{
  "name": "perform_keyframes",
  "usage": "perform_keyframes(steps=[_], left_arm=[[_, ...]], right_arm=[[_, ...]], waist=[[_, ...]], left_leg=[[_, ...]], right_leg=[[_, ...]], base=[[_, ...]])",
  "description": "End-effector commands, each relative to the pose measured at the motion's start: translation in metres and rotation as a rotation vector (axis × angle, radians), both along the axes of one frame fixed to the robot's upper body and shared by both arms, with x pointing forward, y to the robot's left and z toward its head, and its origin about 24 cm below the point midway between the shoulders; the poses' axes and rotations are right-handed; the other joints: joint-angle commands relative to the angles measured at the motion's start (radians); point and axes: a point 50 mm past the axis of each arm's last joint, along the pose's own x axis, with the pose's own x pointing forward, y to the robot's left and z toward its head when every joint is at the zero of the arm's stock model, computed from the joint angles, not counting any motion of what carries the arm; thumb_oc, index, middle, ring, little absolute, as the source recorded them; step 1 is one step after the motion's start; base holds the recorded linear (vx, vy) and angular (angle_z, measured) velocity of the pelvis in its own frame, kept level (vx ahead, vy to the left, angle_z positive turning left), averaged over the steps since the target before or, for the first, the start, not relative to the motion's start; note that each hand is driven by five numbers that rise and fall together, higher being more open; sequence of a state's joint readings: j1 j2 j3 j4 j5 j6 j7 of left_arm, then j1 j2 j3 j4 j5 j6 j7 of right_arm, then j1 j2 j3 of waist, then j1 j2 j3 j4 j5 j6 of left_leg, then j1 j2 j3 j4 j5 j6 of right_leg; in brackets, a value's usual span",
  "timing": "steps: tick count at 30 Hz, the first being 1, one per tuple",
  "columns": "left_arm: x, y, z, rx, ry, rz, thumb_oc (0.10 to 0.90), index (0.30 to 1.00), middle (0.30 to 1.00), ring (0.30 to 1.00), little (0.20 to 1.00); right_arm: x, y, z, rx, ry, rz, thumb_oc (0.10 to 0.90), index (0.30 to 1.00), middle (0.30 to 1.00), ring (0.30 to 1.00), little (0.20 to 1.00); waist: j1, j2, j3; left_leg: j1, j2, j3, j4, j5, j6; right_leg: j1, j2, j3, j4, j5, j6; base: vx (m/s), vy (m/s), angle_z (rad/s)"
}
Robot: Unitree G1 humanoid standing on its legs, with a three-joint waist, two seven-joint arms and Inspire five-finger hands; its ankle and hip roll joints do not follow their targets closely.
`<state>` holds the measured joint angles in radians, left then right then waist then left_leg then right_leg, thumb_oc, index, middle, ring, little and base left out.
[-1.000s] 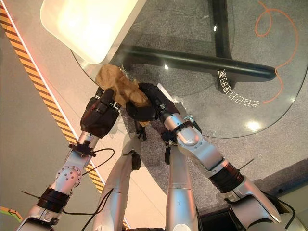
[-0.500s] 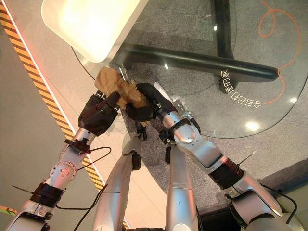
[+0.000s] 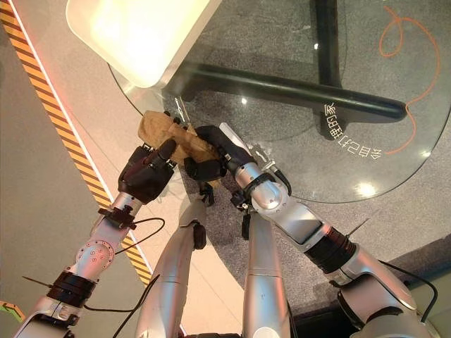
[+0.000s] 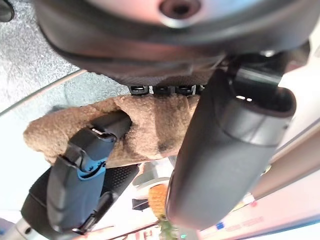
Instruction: Wipe the table with a cloth and put it in the basket.
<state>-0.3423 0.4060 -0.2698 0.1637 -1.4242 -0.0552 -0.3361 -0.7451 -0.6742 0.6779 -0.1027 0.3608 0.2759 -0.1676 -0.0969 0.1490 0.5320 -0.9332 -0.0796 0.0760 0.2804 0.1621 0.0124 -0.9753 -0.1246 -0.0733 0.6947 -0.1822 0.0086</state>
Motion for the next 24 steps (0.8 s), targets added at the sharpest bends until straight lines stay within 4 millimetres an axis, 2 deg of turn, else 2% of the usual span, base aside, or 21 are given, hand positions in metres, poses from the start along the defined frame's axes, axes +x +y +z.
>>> perform_keyframes(steps=[1,3,10,11,12,13,14,15,16,17,24], left_arm=[[-0.0231,-0.0763,0.0496,-0.164,-0.273,-0.379,0.515,0.655,0.655,0.655,0.615],[-0.0232,-0.0754,0.0514,-0.195,-0.281,-0.365,0.100,0.300,0.300,0.300,0.200],[-0.0212,-0.0691,0.0542,-0.273,-0.294,-0.326,0.100,0.300,0.300,0.300,0.200],[-0.0199,-0.0677,0.0583,-0.277,-0.311,-0.323,0.100,0.300,0.300,0.300,0.200],[-0.0212,-0.0681,0.0543,-0.279,-0.297,-0.321,0.100,0.300,0.300,0.300,0.200],[-0.0213,-0.0682,0.0545,-0.280,-0.296,-0.320,0.100,0.300,0.300,0.300,0.200],[-0.0201,-0.0677,0.0585,-0.277,-0.312,-0.319,0.100,0.300,0.300,0.300,0.200],[-0.0213,-0.0680,0.0546,-0.278,-0.298,-0.318,0.100,0.300,0.300,0.300,0.200],[-0.0213,-0.0677,0.0549,-0.278,-0.298,-0.317,0.100,0.300,0.300,0.300,0.200],[-0.0198,-0.0669,0.0589,-0.277,-0.313,-0.317,0.100,0.300,0.300,0.300,0.200],[-0.0185,-0.0665,0.0574,-0.277,-0.316,-0.316,0.100,0.300,0.300,0.300,0.200]], right_arm=[[-0.0424,0.0751,0.0347,0.008,-0.125,0.445,0.100,0.300,0.300,0.300,0.200],[-0.0420,0.0752,0.0356,0.014,-0.126,0.439,0.100,0.300,0.300,0.300,0.200],[-0.0401,0.0755,0.0374,0.020,-0.130,0.427,0.100,0.300,0.300,0.300,0.200],[-0.0401,0.0754,0.0416,0.020,-0.144,0.428,0.100,0.300,0.300,0.300,0.200],[-0.0400,0.0745,0.0380,0.026,-0.129,0.425,0.100,0.300,0.300,0.300,0.200],[-0.0398,0.0743,0.0382,0.026,-0.130,0.424,0.100,0.300,0.300,0.300,0.200],[-0.0397,0.0749,0.0421,0.024,-0.147,0.424,0.100,0.300,0.300,0.300,0.200],[-0.0398,0.0743,0.0384,0.029,-0.132,0.420,0.100,0.300,0.300,0.300,0.200],[-0.0397,0.0740,0.0388,0.029,-0.133,0.419,0.100,0.300,0.300,0.300,0.200],[-0.0392,0.0739,0.0431,0.026,-0.148,0.419,0.100,0.300,0.300,0.300,0.200],[-0.0372,0.0721,0.0443,0.042,-0.155,0.400,0.100,0.300,0.300,0.300,0.200]], waist=[[0.012,0.017,-0.012],[0.014,0.015,-0.012],[0.019,0.011,-0.012],[0.019,0.011,-0.012],[0.018,0.011,-0.012],[0.019,0.010,-0.012],[0.019,0.010,-0.012],[0.019,0.010,-0.012],[0.019,0.009,-0.012],[0.019,0.009,-0.012],[0.019,0.006,-0.012]], left_leg=[[0.004,0.020,-0.009,0.169,-0.176,-0.020],[0.004,0.020,-0.011,0.169,-0.175,-0.021],[-0.002,0.019,-0.016,0.167,-0.174,-0.021],[-0.029,0.020,-0.011,0.161,-0.146,-0.017],[0.000,0.019,-0.017,0.167,-0.174,-0.022],[0.000,0.018,-0.017,0.167,-0.174,-0.022],[-0.030,0.019,-0.013,0.159,-0.144,-0.017],[-0.002,0.018,-0.018,0.165,-0.173,-0.022],[-0.002,0.018,-0.018,0.165,-0.173,-0.022],[-0.029,0.018,-0.013,0.157,-0.144,-0.018],[-0.026,0.018,-0.014,0.154,-0.147,-0.017]], right_leg=[[-0.006,0.001,0.033,-0.182,0.139,0.054],[-0.005,0.003,0.034,-0.182,0.139,0.053],[-0.012,0.006,0.035,-0.177,0.137,0.053],[-0.037,0.006,0.034,-0.187,0.167,0.048],[-0.011,0.007,0.037,-0.177,0.138,0.054],[-0.011,0.008,0.037,-0.177,0.138,0.054],[-0.039,0.008,0.036,-0.187,0.168,0.049],[-0.013,0.009,0.038,-0.177,0.140,0.054],[-0.013,0.009,0.039,-0.178,0.140,0.055],[-0.038,0.009,0.037,-0.192,0.171,0.050],[-0.033,0.009,0.039,-0.203,0.173,0.053]], base=[[0.00,0.000,0.00],[0.00,0.000,0.00],[-0.01,-0.001,0.00],[0.00,0.000,0.00],[0.00,-0.005,0.03],[0.00,0.000,0.00],[0.00,0.000,0.00],[0.00,0.000,0.00],[0.00,0.000,0.00],[-0.06,0.001,0.01],[-0.01,0.000,0.00]])
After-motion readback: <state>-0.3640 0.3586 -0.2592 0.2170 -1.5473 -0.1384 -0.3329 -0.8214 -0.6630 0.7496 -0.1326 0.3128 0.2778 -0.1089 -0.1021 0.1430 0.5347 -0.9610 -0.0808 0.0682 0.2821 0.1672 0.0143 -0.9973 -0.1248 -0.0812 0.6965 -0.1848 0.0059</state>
